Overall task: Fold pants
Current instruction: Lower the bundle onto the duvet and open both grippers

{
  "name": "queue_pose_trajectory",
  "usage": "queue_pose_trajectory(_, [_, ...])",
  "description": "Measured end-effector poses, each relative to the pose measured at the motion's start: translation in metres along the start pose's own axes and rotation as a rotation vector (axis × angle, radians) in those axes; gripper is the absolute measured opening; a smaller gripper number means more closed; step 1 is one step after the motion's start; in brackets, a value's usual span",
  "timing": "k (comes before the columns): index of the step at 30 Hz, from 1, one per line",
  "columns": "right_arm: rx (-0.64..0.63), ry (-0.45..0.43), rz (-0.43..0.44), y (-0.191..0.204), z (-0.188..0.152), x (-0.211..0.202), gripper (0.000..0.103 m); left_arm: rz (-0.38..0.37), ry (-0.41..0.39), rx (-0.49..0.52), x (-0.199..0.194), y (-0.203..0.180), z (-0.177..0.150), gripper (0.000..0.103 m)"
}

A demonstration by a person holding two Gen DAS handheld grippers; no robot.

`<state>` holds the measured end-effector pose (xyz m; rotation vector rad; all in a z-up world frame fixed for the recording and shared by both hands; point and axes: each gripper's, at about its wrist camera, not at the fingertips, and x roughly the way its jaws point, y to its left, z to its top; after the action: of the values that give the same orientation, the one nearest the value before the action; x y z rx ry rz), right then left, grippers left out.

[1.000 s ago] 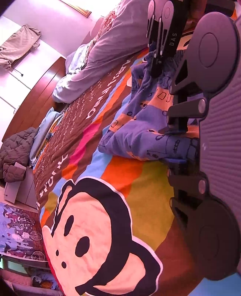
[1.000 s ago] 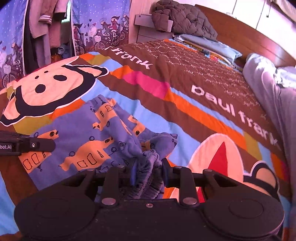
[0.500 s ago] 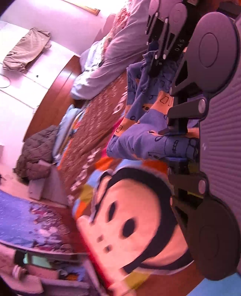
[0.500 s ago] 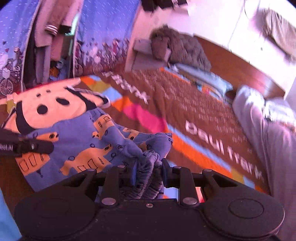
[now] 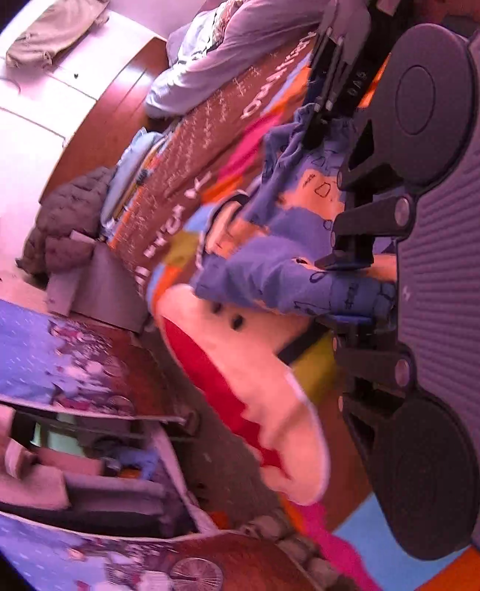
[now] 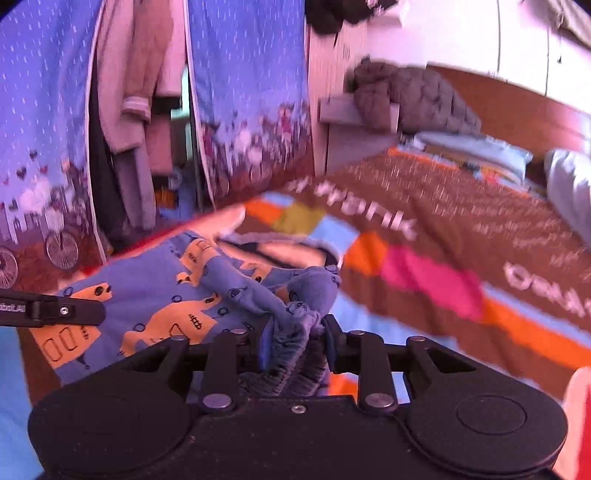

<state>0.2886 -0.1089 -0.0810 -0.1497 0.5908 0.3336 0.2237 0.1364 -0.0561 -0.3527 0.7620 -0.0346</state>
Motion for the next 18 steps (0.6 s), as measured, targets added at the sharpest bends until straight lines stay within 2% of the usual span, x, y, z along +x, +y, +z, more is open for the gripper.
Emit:
queue_pose_trajectory(1, [-0.011,0.022,-0.013,0.003,-0.005,0.007,0.039,0.001,0.003,-0.003,0.000,0.002,-0.002,0.030])
queue_pose_trajectory(3, [-0.013,0.051,-0.022,0.000,-0.015,0.013,0.046,0.005,0.002,-0.007,-0.002,0.005,-0.005,0.044])
queue_pose_trajectory(4, [0.001,0.051,-0.024,-0.003,-0.018,0.012,0.059,0.010,0.008,-0.018,-0.002,0.007,-0.006,0.048])
queue_pose_trajectory(5, [0.022,0.056,-0.048,-0.006,-0.018,0.010,0.068,0.006,0.013,-0.029,-0.003,0.010,-0.008,0.050])
queue_pose_trajectory(6, [0.038,0.063,-0.084,-0.008,-0.019,0.008,0.083,-0.002,0.012,-0.043,-0.006,0.014,-0.011,0.050])
queue_pose_trajectory(7, [0.056,0.069,-0.126,-0.010,-0.019,0.006,0.093,-0.009,0.012,-0.054,-0.009,0.017,-0.014,0.050])
queue_pose_trajectory(10, [0.105,0.075,-0.159,-0.015,-0.021,-0.001,0.094,-0.002,0.002,-0.068,-0.020,0.020,-0.021,0.055])
queue_pose_trajectory(13, [0.133,0.080,-0.174,-0.012,-0.022,-0.013,0.097,0.020,-0.025,-0.031,-0.038,0.013,-0.027,0.075])
queue_pose_trajectory(15, [0.129,0.059,-0.155,-0.007,-0.023,-0.028,0.100,0.038,-0.072,-0.001,-0.054,0.004,-0.031,0.096])
queue_pose_trajectory(18, [0.129,0.009,-0.146,0.001,-0.026,-0.056,0.102,0.013,-0.098,0.028,-0.071,-0.001,-0.034,0.101])
